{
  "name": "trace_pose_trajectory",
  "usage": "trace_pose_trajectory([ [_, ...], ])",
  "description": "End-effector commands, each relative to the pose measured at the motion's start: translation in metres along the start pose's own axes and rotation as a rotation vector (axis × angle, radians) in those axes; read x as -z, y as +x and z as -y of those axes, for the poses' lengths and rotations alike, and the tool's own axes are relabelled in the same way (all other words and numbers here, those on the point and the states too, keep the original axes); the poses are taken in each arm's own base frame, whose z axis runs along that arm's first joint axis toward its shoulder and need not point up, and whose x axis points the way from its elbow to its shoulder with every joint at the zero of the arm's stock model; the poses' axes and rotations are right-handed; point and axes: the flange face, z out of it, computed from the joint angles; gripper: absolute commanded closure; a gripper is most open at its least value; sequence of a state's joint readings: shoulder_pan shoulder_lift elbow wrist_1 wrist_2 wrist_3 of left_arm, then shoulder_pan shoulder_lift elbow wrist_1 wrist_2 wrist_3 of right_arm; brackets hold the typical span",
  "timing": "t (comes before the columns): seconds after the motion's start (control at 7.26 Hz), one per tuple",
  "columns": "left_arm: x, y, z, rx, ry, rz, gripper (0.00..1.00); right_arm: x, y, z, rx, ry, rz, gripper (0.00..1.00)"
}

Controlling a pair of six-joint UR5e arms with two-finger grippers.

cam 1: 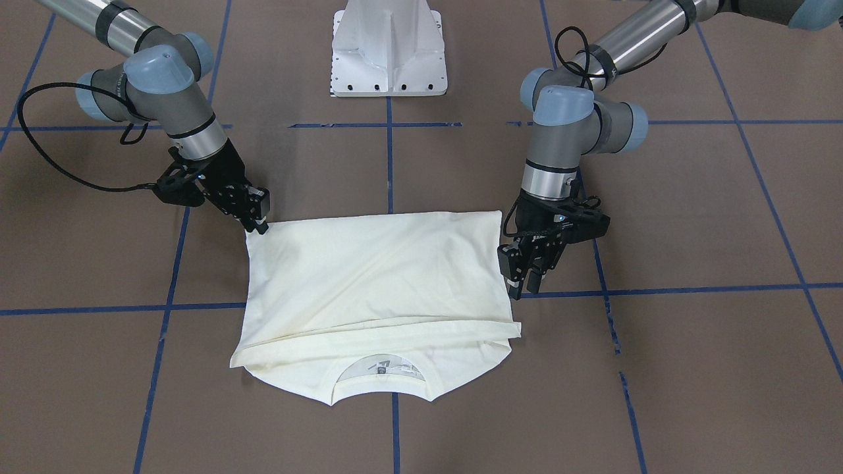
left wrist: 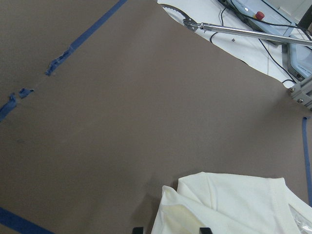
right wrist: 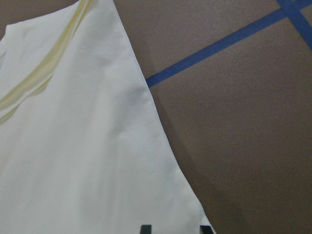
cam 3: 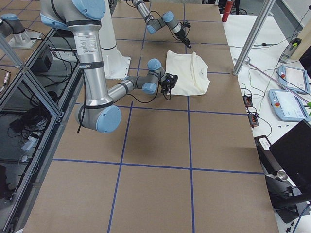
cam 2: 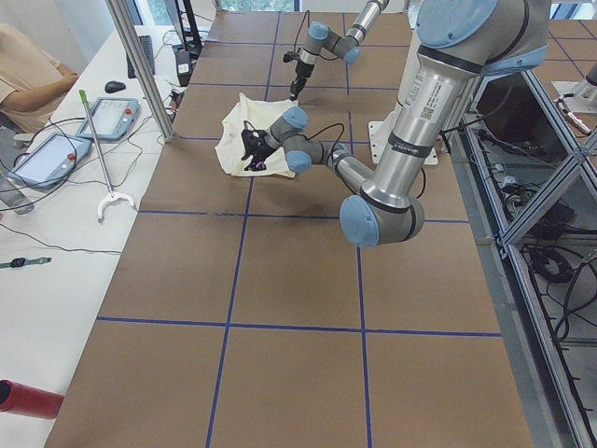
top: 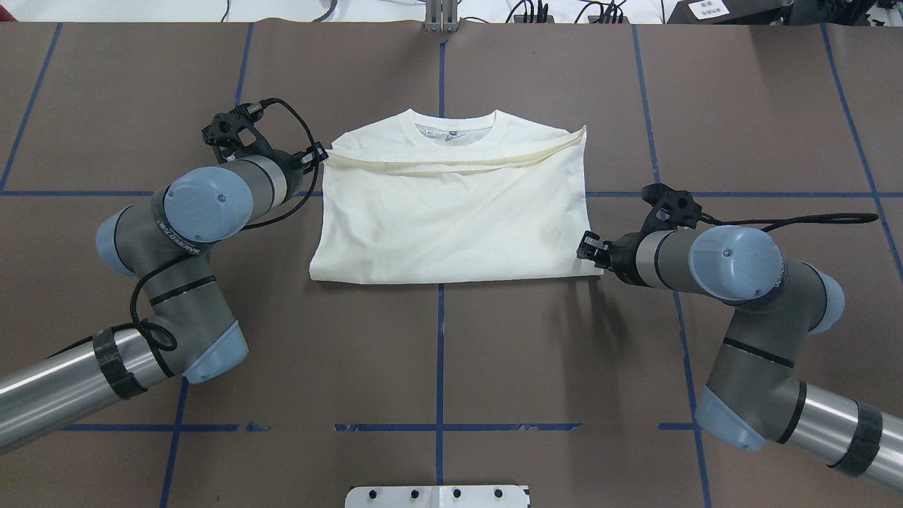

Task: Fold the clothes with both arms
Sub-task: 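Grasp the folded shirt's side edge with the right gripper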

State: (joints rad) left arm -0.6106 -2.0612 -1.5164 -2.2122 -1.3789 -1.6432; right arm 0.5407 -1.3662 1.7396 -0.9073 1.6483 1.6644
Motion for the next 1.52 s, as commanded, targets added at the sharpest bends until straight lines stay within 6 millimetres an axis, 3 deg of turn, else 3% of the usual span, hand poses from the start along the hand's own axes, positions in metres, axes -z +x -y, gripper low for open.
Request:
trace_pose_trajectory([
  [0.0, -0.0003, 0.0002, -0.0039, -0.002, 0.0, 0.0, 0.52, -0.0041, 0.0043, 0.0034, -0.002, 0.032, -0.014, 0.47],
  [0.55, -0.0013, -0.0015, -0.004, -0.003, 0.001, 0.004, 0.52, -0.0063, 0.0081, 0.0014, -0.002, 0.03, -0.02, 0.43],
  [0.69, -0.0004, 0.0, -0.005, -0.003, -0.001, 0.001, 0.52, -0.0071, 0.0077, 0.0006, -0.001, 0.031, -0.022, 0.49],
  [0.96, -0.0004, 0.0, -0.005, -0.003, -0.001, 0.001, 0.52, -0.0079, 0.0096, -0.0011, 0.002, 0.027, -0.025, 1.0],
  [1.38, 0.0014, 0.0016, -0.0059, -0.003, -0.004, -0.003, 0.52, -0.0006, 0.0099, -0.0032, 0.014, 0.017, -0.013, 1.0],
])
